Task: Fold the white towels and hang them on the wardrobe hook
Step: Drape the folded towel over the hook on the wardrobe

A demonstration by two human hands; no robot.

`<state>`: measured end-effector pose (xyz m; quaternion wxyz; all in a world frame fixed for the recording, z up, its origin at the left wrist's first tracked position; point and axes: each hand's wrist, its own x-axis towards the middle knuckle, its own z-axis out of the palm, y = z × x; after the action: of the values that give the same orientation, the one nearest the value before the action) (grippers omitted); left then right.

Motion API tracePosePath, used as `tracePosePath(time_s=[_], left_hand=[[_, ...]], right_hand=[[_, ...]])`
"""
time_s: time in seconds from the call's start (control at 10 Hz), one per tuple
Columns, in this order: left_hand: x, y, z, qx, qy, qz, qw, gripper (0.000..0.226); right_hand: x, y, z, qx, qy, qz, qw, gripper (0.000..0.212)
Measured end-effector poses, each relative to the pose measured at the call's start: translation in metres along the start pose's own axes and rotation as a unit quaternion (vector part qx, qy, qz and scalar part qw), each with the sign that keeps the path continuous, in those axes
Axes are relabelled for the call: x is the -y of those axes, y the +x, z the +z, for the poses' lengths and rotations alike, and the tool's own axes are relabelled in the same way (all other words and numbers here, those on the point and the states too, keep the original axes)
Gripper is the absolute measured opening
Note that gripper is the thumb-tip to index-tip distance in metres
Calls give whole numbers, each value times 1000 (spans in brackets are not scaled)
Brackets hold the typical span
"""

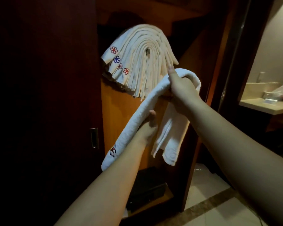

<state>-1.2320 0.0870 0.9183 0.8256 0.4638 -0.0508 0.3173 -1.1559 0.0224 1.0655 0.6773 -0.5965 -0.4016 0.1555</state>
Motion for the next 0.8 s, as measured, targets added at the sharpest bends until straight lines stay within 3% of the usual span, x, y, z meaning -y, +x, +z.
tracePosePath(time_s=[0.1,0.2,0.3,0.4,0.5,0.6,0.7,0.8], left_hand=[[-23,-1,2,-166,216,-13,962,74],[-34,3,52,-377,241,17,894,102],[-47,10,49,-390,196,125,891,81],[-66,23,44,-406,186,136,885,67],[-87,36,40,-383,210,100,894,39],[-107,59,36,-371,229,93,895,28],[-125,89,27,-355,282,111,884,29],[-149,120,12,-345,378,129,849,39]], right_hand=[[-9,7,-24,17,-74,-26,997,74],[-23,23,-41,14,-133,-20,991,73],[-28,27,-46,11,-142,-22,990,74],[-31,40,-55,0,-141,-21,990,66],[-34,60,-66,-20,-127,1,992,45],[-33,91,-70,-63,-119,-8,991,42],[-21,128,-70,-44,-136,22,989,62],[-20,164,-69,-55,-148,-4,987,52]])
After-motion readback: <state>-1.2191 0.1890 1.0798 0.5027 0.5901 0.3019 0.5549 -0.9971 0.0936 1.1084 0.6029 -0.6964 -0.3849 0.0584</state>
